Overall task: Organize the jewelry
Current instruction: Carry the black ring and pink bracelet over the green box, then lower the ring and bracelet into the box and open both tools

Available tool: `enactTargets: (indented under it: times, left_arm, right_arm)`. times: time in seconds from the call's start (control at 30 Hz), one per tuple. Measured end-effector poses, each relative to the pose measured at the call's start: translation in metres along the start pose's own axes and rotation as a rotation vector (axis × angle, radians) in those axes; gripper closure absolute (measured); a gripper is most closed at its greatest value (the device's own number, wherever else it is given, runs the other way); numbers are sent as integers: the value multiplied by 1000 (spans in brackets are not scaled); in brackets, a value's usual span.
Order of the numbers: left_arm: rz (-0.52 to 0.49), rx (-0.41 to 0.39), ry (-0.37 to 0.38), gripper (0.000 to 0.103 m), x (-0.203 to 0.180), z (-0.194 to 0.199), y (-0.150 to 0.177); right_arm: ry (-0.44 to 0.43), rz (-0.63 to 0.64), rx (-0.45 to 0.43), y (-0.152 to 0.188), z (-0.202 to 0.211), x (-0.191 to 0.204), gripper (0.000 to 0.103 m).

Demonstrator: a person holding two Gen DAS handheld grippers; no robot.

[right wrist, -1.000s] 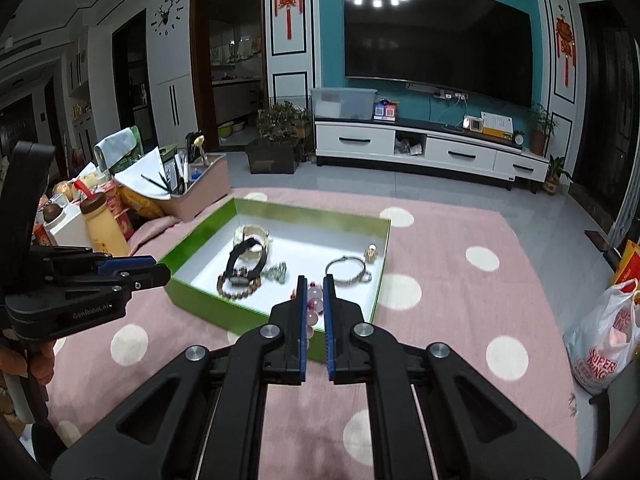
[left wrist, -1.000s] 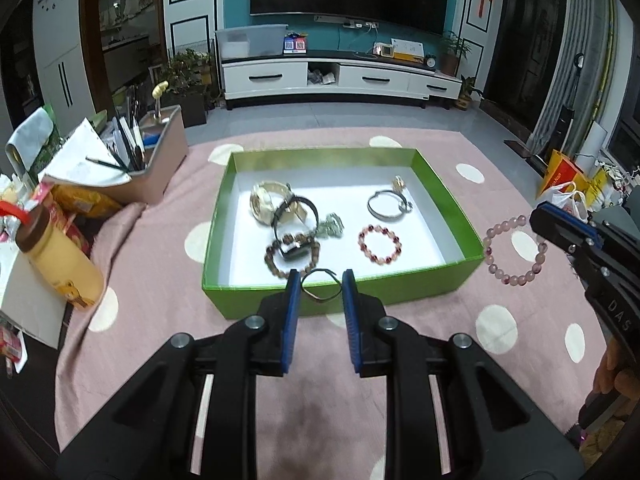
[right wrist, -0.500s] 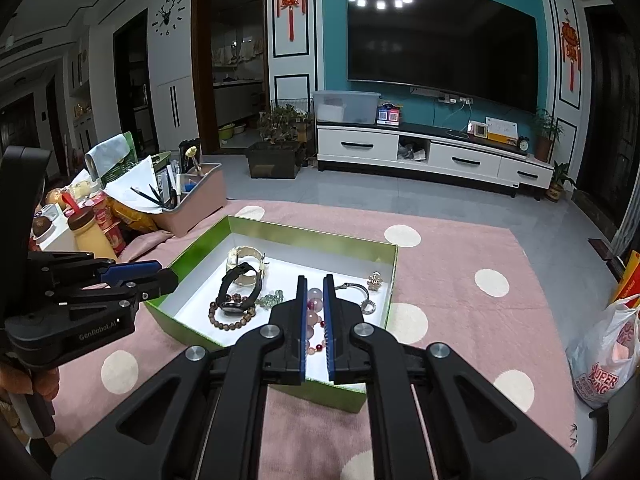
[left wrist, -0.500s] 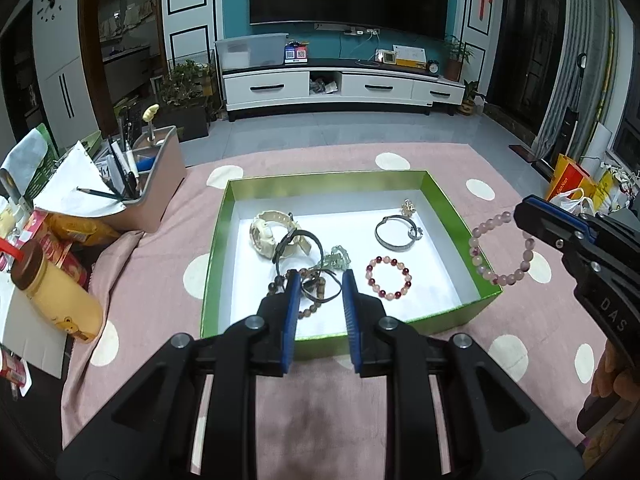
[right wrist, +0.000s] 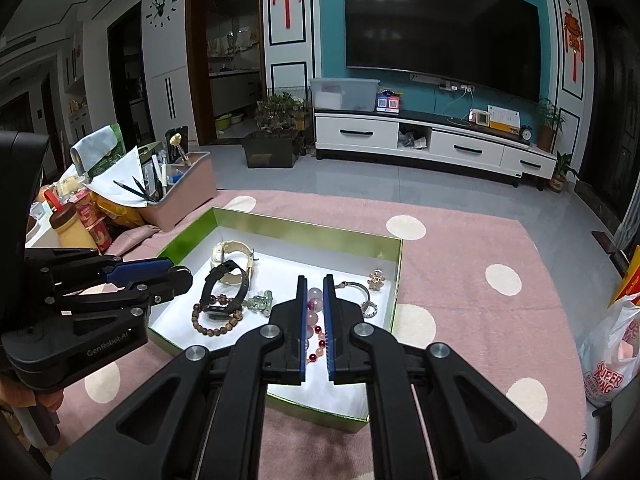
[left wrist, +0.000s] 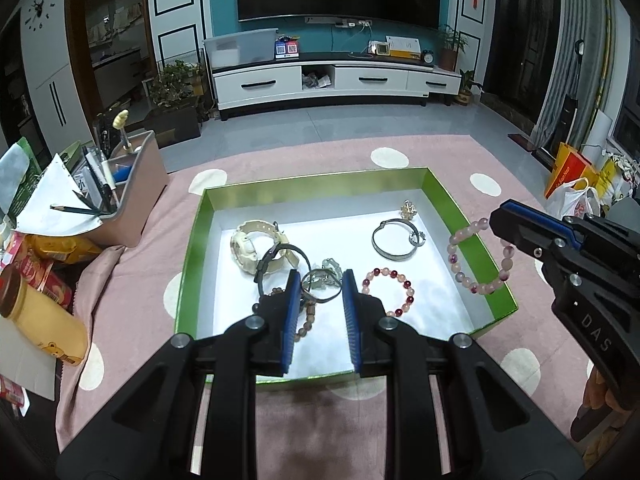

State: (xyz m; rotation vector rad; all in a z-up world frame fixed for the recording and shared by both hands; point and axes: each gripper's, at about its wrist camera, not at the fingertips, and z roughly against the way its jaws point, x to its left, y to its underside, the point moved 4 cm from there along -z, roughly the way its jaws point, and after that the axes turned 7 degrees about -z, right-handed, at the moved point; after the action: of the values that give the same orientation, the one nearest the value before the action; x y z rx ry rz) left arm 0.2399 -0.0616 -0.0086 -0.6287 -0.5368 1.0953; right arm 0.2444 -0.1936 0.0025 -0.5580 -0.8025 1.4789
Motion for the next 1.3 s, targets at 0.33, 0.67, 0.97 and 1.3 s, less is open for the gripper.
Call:
enactTargets:
  times: [0.33,0.67,0.97,1.3]
  left_arm:
    - [-11,36,-1,82,-4,-26,-1]
    - [-19,92,7,82,-7,-55,4]
    - [-28,135,2,82,-10,-73,9]
    - [-32,165,-4,82,-11,-84,11]
  right_arm:
    - [3,-12,28,4,-20,-6,96]
    - [6,-13,58,13,-36,-10,96]
    - [5,-17,80,17,-46,-15,96]
    - [4,-8,100,22,-55,-14,96]
